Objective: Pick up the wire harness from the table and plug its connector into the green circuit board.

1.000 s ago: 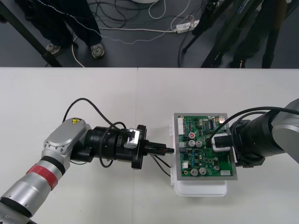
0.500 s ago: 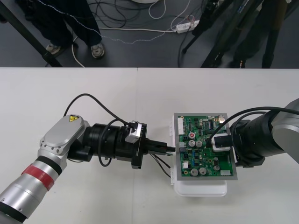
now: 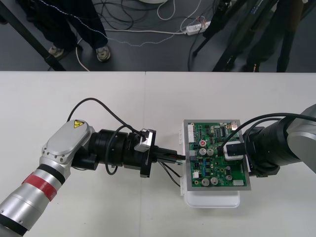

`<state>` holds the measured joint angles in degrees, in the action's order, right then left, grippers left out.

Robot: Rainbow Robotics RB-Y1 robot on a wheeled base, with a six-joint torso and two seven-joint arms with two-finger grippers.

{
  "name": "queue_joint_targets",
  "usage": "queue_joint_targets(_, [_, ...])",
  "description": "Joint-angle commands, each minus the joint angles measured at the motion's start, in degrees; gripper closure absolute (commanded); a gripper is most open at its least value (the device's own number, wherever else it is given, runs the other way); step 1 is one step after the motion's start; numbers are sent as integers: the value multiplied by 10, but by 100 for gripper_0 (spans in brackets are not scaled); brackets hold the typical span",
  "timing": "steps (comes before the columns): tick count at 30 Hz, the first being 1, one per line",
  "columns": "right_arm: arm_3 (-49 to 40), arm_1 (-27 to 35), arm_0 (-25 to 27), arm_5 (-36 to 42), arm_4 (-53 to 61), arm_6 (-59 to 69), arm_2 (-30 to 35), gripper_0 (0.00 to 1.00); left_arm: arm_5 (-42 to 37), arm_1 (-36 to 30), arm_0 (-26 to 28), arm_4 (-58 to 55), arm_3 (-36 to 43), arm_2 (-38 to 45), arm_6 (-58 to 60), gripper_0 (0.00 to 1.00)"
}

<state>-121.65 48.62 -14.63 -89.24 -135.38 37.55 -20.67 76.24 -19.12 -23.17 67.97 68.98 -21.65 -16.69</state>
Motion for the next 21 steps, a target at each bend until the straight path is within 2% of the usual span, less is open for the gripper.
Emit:
queue_joint_targets(1, [-17,-10,-13,5,-4,16,-8,0,-18,3,5,0,21,3,-33,100])
queue_joint_targets(21, [-17,-10,-12,5,-2,19,-7,0,-18,12,11,-9,22,6,-66,100])
